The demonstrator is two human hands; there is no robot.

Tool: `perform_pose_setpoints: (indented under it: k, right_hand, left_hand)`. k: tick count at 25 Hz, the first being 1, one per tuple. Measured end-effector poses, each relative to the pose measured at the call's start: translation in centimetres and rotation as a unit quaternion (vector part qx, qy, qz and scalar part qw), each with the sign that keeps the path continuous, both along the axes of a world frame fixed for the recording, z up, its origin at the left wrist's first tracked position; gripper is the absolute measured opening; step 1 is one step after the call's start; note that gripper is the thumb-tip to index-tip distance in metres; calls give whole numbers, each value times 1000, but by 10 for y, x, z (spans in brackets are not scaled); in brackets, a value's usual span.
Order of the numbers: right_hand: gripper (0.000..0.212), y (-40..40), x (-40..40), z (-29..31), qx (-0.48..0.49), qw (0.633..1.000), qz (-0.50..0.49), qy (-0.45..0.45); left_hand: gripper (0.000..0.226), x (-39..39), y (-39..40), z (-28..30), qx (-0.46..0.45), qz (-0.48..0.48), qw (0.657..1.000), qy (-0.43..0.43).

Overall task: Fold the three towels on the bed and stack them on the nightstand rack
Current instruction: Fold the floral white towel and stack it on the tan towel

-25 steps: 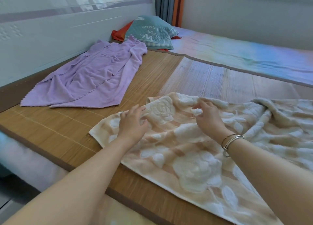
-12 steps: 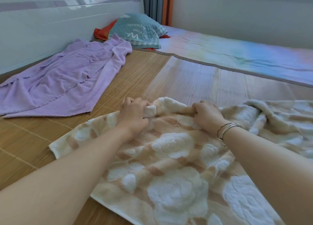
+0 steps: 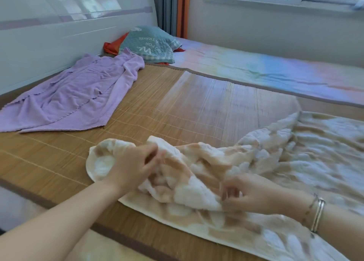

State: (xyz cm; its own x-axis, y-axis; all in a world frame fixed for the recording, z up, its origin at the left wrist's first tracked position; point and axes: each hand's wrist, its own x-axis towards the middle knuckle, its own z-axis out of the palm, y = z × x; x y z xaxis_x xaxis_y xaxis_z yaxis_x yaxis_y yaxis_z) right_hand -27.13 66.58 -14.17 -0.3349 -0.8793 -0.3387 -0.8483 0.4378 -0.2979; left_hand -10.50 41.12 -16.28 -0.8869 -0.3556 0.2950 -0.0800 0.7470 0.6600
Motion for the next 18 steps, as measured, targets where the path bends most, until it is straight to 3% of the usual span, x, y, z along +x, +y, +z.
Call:
perform_pose_setpoints:
  k: [2, 3, 5, 7, 9, 11, 12, 14, 16, 18]
  right_hand:
    - [18, -9, -2, 5, -47, 997, -47, 32]
    - [12, -18, -8, 6, -104, 989, -82, 63]
    - [17, -35, -33, 2, -165, 971, -147, 93]
    - [40, -46, -59, -7, -79, 976, -180, 98]
    - [35, -48, -77, -18, 19, 979, -176, 97]
    - [14, -46, -81, -21, 12, 977, -173, 120]
    - [15, -45, -81, -19, -21, 974, -182, 132]
    - [22, -42, -79, -9, -126, 958, -221, 135]
    - [19, -38, -78, 12, -273, 908, -282, 144]
    - [16, -35, -73, 32, -370, 856, -315, 175]
  left_hand:
    - [24, -21, -3, 5, -2, 130, 991, 42]
    - [19, -34, -5, 6, 2, 168, 986, 8]
    - [48, -56, -10, -2, 1, 169, 971, -166]
    - [72, -66, -12, -7, 7, 137, 939, -315]
    - [60, -73, -14, -8, 16, 125, 924, -362]
    - [33, -75, -16, -5, 21, 116, 932, -343]
    - [24, -74, -17, -3, 14, 121, 938, -326]
    - [35, -70, -20, 3, 2, 154, 950, -273]
    - [35, -64, -26, 14, 0, 213, 962, -170]
    - [18, -57, -32, 32, -19, 280, 959, -45]
